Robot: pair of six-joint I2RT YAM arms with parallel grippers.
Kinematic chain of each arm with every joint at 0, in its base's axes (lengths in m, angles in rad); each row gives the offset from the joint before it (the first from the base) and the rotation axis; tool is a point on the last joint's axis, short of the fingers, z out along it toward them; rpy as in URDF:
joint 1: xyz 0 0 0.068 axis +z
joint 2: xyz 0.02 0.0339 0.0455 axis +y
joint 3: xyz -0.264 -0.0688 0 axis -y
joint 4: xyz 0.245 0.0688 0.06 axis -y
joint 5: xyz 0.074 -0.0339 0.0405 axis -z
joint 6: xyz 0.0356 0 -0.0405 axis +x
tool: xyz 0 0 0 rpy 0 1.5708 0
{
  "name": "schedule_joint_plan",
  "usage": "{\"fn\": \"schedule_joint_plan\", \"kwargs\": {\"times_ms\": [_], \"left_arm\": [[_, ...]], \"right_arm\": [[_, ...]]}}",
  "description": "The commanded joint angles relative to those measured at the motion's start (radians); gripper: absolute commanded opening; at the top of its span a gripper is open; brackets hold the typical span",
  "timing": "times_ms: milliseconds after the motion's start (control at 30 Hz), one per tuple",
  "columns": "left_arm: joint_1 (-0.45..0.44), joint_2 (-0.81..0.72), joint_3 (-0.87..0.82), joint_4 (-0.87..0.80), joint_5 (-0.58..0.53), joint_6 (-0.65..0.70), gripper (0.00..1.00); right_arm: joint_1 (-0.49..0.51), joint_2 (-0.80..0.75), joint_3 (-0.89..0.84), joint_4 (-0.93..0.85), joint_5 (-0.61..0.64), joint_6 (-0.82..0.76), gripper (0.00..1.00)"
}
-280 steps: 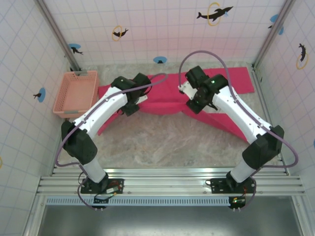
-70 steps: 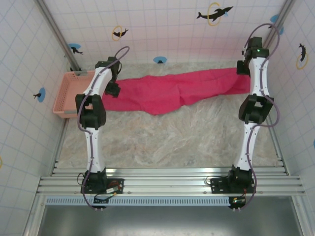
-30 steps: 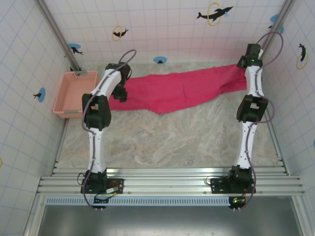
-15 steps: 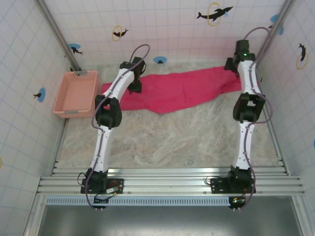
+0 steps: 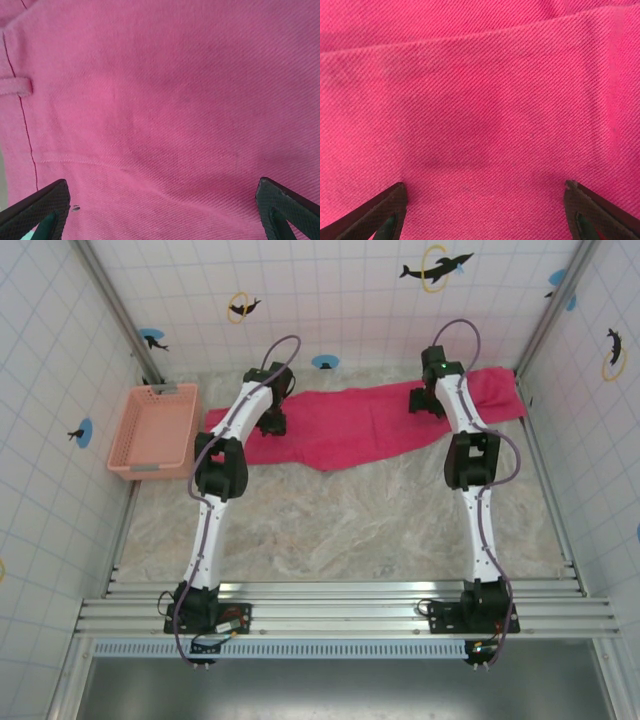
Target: Roll up the long pants
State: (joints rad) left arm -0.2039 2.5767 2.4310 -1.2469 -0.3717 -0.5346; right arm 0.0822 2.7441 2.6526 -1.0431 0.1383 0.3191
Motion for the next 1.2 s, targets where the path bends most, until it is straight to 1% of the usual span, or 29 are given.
{"fn": "schedule_joint_plan", "kwargs": {"times_ms": [0,100,267,367,500,700,767,900,1033,1100,1167], "left_arm": [[-0.001,0.03,-0.001,-0.117,0.003,0.004,0.98],[0.0,0.011,-0.031,-0.148,0.002,0.027,0.97],[0.0,-0.034,-0.106,-0.158,-0.022,0.085,0.97],[0.0,-0.047,-0.126,-0.169,-0.016,0.116,0.98],[-0.002,-0.097,-0.21,-0.17,0.004,0.109,0.97],[0.0,-0.209,-0.45,-0.106,0.015,0.142,0.97],[0.0,-0.289,-0.549,-0.069,0.012,0.148,0.97],[0.0,-0.37,-0.7,-0.011,0.002,0.156,0.97],[0.0,-0.405,-0.794,0.027,-0.02,0.175,0.98],[0.0,-0.408,-0.812,0.043,-0.041,0.188,0.98],[0.0,-0.397,-0.795,0.048,-0.059,0.202,0.98]], "right_arm": [[0.009,0.034,0.02,-0.152,0.044,-0.062,0.83],[0.011,0.033,0.008,-0.22,0.021,-0.092,0.83],[0.011,0.008,-0.07,-0.26,-0.06,-0.107,0.82],[0.017,0.013,-0.076,-0.301,-0.106,-0.118,0.82],[0.025,-0.01,-0.113,-0.371,-0.122,-0.135,0.81],[0.035,-0.176,-0.374,-0.348,-0.173,-0.165,0.79],[0.04,-0.249,-0.469,-0.333,-0.196,-0.173,0.78],[0.06,-0.369,-0.617,-0.327,-0.237,-0.196,0.78],[0.065,-0.498,-0.748,-0.31,-0.317,-0.198,0.77],[0.051,-0.563,-0.765,-0.295,-0.299,-0.195,0.77],[0.009,-0.628,-0.752,-0.284,-0.262,-0.189,0.78]]}}
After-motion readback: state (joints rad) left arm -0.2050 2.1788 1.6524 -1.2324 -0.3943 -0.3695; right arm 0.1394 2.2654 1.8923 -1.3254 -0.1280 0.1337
